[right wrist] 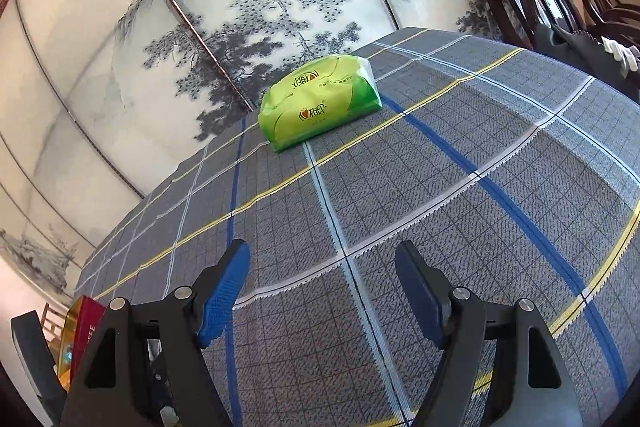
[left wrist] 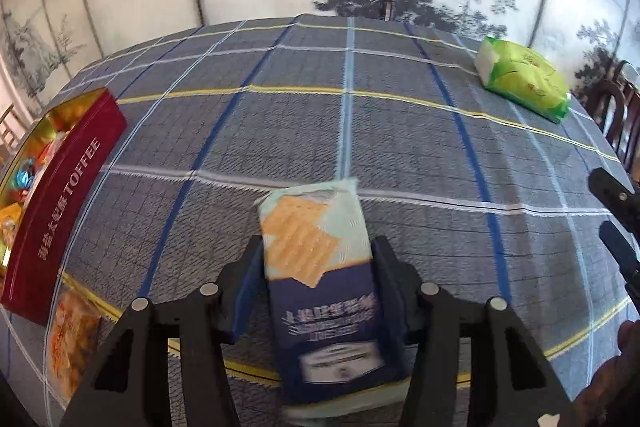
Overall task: Organize snacks
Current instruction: 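Grasp the blue Sea Salt Soda Crackers pack with the left gripper, then carry the crackers pack with the left gripper over the tin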
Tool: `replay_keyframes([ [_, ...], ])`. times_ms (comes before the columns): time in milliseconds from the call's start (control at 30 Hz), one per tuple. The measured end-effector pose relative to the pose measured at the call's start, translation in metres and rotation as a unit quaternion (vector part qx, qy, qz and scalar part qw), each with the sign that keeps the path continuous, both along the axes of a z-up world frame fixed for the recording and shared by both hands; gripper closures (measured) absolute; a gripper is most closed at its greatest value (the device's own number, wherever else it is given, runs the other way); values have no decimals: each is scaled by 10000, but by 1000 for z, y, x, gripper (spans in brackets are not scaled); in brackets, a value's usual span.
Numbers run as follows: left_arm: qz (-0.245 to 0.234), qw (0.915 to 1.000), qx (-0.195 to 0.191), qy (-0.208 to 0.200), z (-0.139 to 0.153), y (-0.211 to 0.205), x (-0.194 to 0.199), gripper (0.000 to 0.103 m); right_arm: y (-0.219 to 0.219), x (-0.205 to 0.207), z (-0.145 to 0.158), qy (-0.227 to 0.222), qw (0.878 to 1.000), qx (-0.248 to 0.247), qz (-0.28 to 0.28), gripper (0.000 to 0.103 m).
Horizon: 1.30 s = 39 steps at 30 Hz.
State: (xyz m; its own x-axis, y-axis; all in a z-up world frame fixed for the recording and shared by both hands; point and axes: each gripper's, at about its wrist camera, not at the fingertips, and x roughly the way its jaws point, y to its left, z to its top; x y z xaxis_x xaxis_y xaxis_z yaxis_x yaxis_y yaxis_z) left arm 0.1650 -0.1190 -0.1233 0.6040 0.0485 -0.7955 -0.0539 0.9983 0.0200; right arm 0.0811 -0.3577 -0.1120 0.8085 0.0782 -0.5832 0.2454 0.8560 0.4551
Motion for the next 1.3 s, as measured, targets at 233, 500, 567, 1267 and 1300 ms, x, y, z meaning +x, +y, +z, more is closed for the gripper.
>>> replay_keyframes([
  [233,-751,9965,38,-360,26,-11,-16,58,-1,-1,1,-82,10000,47,-7,28],
  [500,-1129,9891,23,-949,88,4,-26,58,-1,-3,0,-38,10000,48,-3,27],
  [567,-1057,9892,77,-1015,99,15,-25,58,0,-2,0,-14,10000,42,-9,27],
  [1267,587,9891,714,-1150,107,259,-16,58,-1,11,-6,334,9994,-53,-33,27],
  [1300,648,9893,685,-1113,104,269,-18,58,-1,11,-6,352,9994,-60,-39,27],
])
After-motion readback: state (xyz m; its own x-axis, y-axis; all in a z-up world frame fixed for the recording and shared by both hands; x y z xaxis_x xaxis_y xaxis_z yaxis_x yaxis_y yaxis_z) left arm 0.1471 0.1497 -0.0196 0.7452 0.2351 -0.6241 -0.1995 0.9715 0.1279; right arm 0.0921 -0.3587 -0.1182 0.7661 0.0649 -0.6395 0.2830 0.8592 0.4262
